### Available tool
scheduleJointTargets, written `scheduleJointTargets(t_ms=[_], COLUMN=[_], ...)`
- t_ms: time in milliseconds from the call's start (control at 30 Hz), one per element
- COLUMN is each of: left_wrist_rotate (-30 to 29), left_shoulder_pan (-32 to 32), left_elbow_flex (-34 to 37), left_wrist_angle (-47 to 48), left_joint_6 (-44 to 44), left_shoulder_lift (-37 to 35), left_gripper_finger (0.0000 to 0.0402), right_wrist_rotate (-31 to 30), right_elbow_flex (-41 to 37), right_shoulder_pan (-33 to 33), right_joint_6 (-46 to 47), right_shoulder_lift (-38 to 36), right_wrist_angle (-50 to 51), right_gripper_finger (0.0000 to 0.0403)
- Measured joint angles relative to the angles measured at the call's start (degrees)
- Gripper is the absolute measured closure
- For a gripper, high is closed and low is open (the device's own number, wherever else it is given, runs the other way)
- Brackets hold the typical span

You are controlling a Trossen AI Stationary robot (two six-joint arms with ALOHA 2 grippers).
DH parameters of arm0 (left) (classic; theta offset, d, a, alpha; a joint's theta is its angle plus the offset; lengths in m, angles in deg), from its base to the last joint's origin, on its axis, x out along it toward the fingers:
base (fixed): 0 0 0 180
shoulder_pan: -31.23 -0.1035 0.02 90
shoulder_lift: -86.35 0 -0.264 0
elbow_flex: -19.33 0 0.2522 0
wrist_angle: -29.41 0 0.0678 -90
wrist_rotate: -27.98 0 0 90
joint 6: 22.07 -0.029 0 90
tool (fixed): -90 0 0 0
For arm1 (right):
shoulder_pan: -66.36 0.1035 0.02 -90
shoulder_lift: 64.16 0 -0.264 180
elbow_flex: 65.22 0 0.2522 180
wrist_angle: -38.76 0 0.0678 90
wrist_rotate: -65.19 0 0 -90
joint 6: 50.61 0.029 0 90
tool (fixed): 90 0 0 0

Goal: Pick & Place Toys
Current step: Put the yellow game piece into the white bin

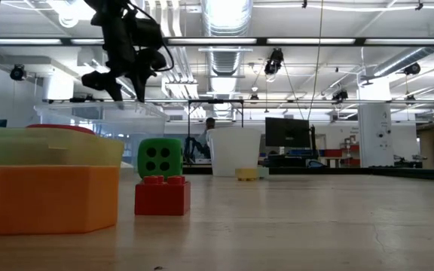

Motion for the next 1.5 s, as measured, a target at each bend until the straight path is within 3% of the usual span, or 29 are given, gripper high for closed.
scheduleJointTargets(t_ms=[200, 333, 400, 567, 700, 833, 1033, 1133, 1300, 1500], left_wrist_rotate=[3.2, 3.2, 3.2, 2.3, 2.3, 0.8, -7.8, -12.2, -19.1, -24.6], left_shoulder_pan=[-0.1, 0.4, 0.9, 2.8, 7.5, 14.8, 29.5, 36.6, 47.2, 54.5], left_elbow_flex=[0.0, -0.5, -0.5, -0.3, -0.2, -0.2, -0.2, -0.2, -0.1, -0.1], left_wrist_angle=[0.0, 0.4, 0.4, 1.2, 1.1, 1.1, 0.5, -1.2, -6.4, -7.6], left_joint_6=[-0.9, -1.8, -1.6, 0.2, 4.2, 6.8, 10.9, 14.3, 18.9, 22.6], left_shoulder_lift=[-0.3, -4.1, -6.7, -14.1, -19.0, -22.4, -24.2, -24.2, -24.2, -24.1], left_gripper_finger=[0.0287, 0.0370, 0.0393, 0.0394, 0.0395, 0.0395, 0.0395, 0.0395, 0.0395, 0.0395], right_wrist_rotate=[0.0, -2.1, -3.6, -6.4, -12.6, -20.4, -29.3, -28.2, -19.3, -15.9], right_elbow_flex=[0.0, -0.5, -0.9, -2.4, -5.0, -8.2, -14.4, -18.3, -23.9, -28.3], right_shoulder_pan=[0.0, 0.0, 0.0, -0.6, -0.8, -0.8, -0.8, -1.3, -3.9, -6.9], right_joint_6=[0.8, 1.6, 1.7, 0.5, 1.5, 2.1, 7.1, 6.6, 5.5, 4.7], right_shoulder_lift=[0.0, 0.0, 0.0, 0.0, 0.0, 0.0, -0.1, 0.0, 0.0, 0.0], right_wrist_angle=[0.0, 0.0, 0.1, -1.3, -3.4, -4.0, -6.2, -11.3, -21.0, -28.6], right_gripper_finger=[0.0394, 0.0394, 0.0394, 0.0394, 0.0394, 0.0394, 0.0394, 0.0394, 0.0394, 0.0394])
